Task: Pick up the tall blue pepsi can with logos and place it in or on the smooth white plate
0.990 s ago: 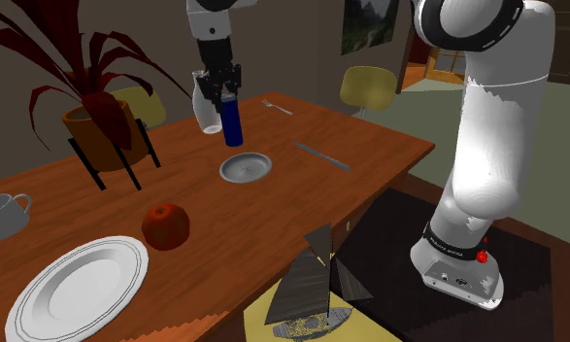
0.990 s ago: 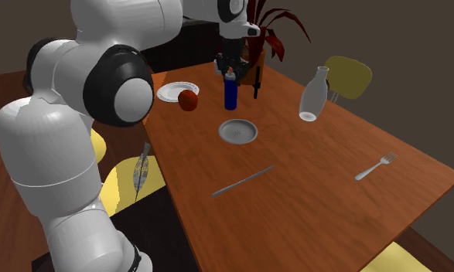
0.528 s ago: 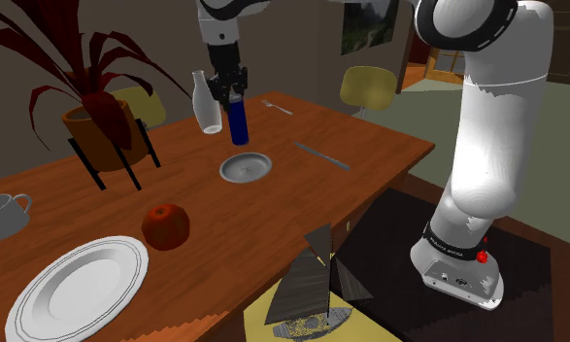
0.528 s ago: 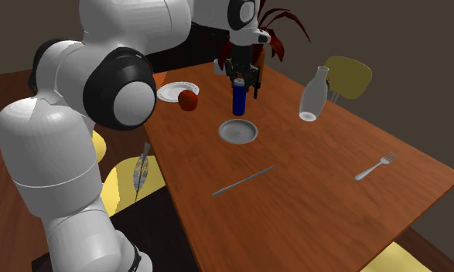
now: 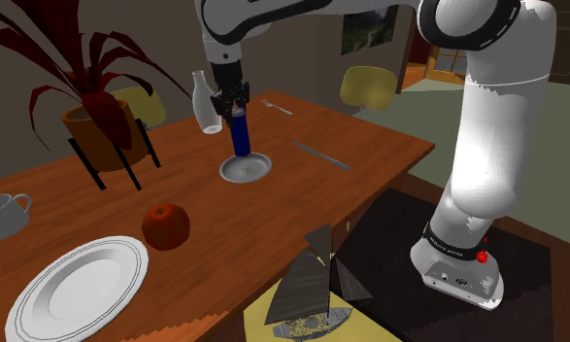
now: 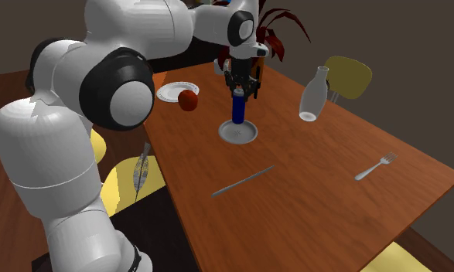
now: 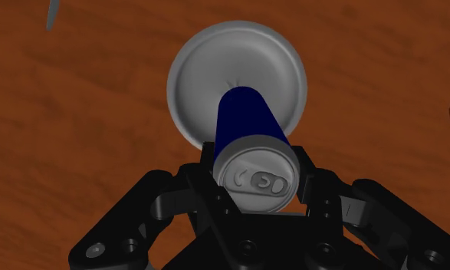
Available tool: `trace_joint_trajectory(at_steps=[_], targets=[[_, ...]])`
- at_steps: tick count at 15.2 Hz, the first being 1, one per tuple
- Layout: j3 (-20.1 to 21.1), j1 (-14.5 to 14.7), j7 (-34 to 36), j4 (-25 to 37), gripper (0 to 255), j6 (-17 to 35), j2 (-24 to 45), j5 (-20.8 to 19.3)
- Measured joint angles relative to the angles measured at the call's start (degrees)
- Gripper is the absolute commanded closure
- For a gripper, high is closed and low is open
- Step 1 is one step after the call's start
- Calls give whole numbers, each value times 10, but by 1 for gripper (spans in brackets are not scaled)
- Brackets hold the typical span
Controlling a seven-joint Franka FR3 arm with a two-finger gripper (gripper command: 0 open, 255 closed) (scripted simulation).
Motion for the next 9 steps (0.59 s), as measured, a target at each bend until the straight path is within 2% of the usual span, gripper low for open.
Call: trace_joint_trajectory(at_steps=[9], targets=[[-1, -2, 1, -64, 255, 66, 2, -1]])
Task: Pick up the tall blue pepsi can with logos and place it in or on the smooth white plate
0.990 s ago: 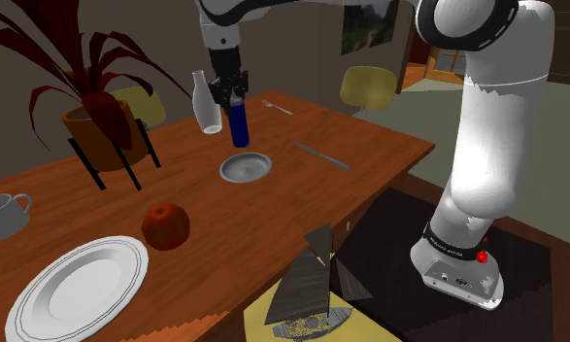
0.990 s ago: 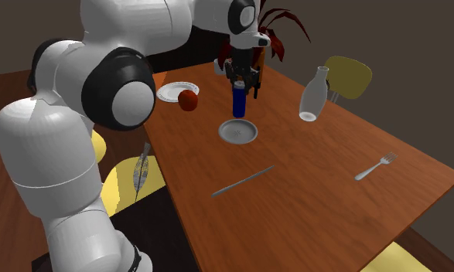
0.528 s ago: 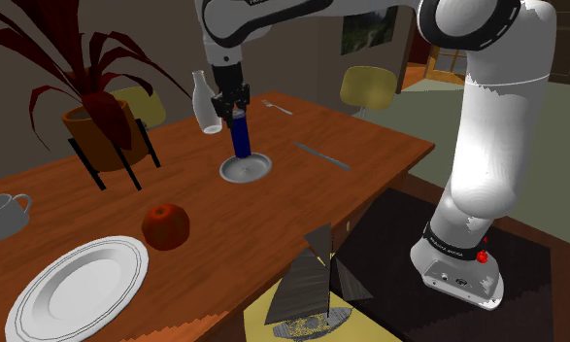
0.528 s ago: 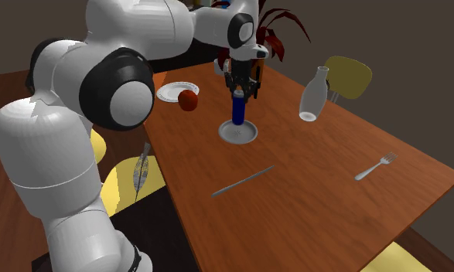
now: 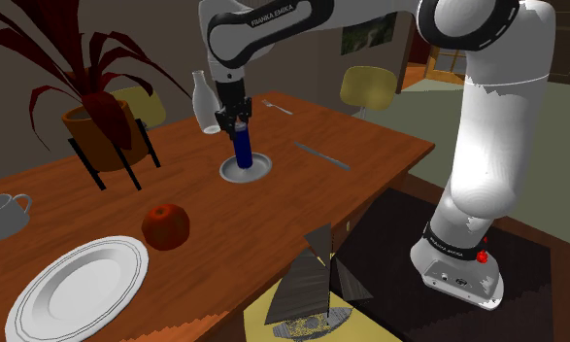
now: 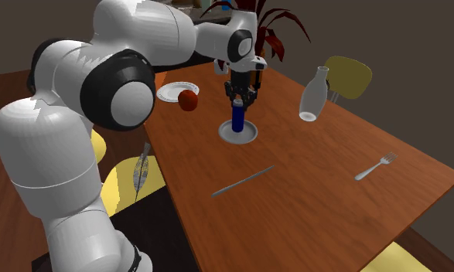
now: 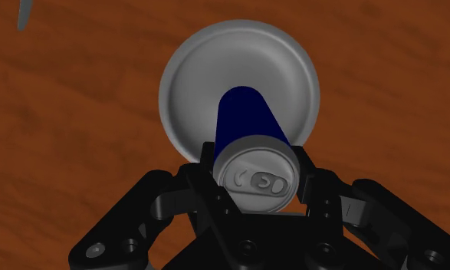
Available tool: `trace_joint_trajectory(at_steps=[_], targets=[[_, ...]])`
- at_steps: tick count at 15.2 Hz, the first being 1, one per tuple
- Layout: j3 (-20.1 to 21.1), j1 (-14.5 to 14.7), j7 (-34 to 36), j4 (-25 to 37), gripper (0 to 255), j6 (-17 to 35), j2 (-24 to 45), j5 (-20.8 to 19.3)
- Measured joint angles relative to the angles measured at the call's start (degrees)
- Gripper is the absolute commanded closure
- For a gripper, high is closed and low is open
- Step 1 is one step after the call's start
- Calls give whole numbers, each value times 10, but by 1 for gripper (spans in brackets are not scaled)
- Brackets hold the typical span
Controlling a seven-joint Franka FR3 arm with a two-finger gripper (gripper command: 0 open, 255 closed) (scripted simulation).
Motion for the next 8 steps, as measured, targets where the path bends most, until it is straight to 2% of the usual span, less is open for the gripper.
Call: trace_joint_trajectory(at_steps=[6, 7, 8], targets=[[0, -1, -1, -3, 255, 5, 1, 0], [0, -1, -1, -3, 0, 5, 1, 0], [0, -1, -1, -3, 0, 5, 1, 0]])
